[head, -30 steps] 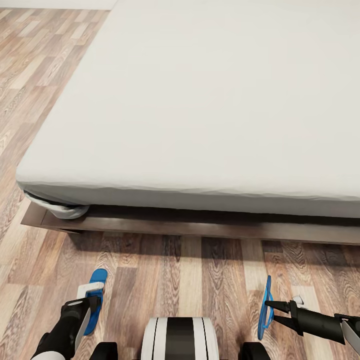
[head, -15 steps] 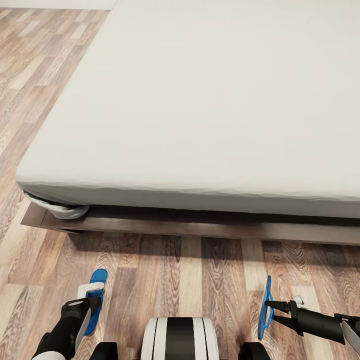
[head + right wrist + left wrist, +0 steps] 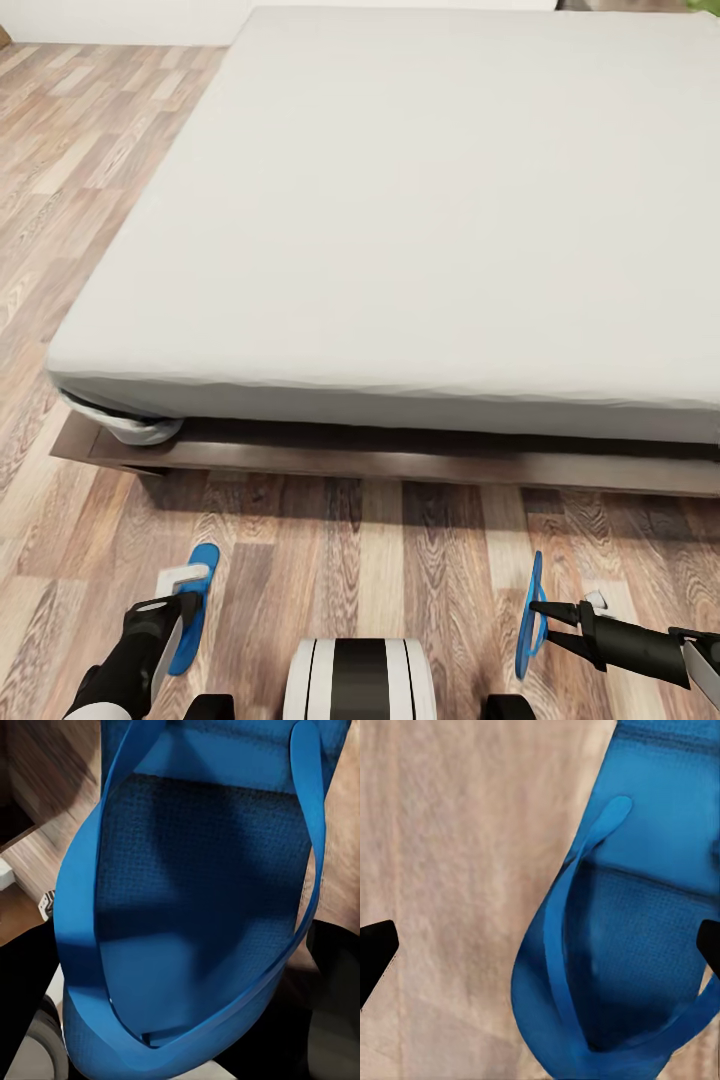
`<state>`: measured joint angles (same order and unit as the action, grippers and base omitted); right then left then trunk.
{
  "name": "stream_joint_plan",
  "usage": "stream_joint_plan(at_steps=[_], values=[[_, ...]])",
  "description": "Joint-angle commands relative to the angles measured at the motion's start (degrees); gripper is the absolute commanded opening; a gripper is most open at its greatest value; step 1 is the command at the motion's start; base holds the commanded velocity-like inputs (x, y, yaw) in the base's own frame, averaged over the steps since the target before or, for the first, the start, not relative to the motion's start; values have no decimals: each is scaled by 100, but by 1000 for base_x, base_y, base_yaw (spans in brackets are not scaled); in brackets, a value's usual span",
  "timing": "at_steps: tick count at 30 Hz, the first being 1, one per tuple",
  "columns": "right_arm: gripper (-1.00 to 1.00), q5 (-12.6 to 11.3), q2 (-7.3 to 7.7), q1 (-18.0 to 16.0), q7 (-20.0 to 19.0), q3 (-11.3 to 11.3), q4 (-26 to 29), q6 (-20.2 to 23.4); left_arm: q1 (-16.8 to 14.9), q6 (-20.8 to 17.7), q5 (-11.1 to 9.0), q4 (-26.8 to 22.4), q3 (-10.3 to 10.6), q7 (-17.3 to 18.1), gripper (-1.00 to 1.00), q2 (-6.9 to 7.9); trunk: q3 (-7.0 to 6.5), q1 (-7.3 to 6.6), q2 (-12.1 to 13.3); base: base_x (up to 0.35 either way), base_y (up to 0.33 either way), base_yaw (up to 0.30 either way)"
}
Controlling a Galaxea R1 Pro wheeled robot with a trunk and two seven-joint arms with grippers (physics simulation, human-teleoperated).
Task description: In the bedroom, move the book from the bed onto either nightstand, and place the two sandals side by side next to the bed.
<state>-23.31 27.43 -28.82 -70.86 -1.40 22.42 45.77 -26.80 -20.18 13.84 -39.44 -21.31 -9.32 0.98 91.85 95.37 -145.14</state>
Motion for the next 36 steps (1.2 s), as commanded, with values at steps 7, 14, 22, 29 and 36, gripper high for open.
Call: stream_joint_plan(at_steps=[7,14,22,29,36], values=[[-100,2,0,-1,-8,-9,0,37,-2,-29,31,-6,-5,0,100,-2,-64,-8,3,0,0,0],[-100,2,0,-1,-9,-9,0,37,-1,-33,31,-11,-5,0,100,-1,-64,-8,3,0,0,0],[-100,2,0,-1,-7,-9,0,37,-1,-38,31,-9,-5,2,100,-1,-197,-24,11,0,0,0],[-100,2,-2,-1,-8,-9,0,37,-1,-38,31,-2,-5,4,100,-3,-352,-42,20,0,0,0],[-100,2,-3,-1,-7,-9,0,37,-3,-19,32,-13,3,19,100,-6,-441,-52,26,0,0,0]])
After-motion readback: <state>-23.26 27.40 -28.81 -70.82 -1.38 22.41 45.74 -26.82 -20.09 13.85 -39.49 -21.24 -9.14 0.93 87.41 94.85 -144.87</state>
